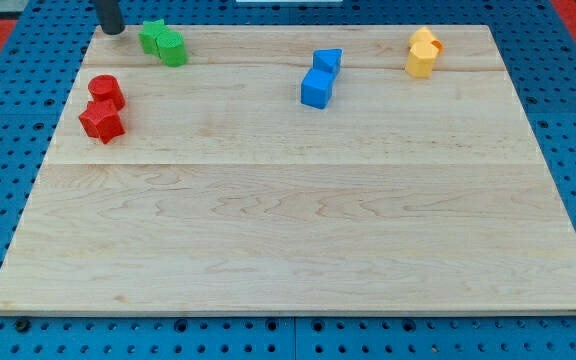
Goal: Move green blocks towards the center of the board
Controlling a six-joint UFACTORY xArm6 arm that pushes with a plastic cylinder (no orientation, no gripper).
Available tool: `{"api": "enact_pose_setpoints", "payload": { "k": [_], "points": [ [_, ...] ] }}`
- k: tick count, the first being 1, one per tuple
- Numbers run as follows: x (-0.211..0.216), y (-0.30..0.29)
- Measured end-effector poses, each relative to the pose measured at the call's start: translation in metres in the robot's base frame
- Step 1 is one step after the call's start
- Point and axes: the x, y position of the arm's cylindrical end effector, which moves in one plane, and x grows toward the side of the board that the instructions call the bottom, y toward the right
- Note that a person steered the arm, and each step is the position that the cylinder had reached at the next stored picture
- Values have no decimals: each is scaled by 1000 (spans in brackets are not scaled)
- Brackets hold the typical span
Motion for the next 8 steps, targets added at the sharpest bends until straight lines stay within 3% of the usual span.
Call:
{"api": "enact_pose_setpoints", "payload": {
  "k": [1, 3, 5, 6, 8],
  "points": [
    [23, 66],
    [105, 135],
    [43, 121],
    [37, 178],
    [84, 138]
  ]
}}
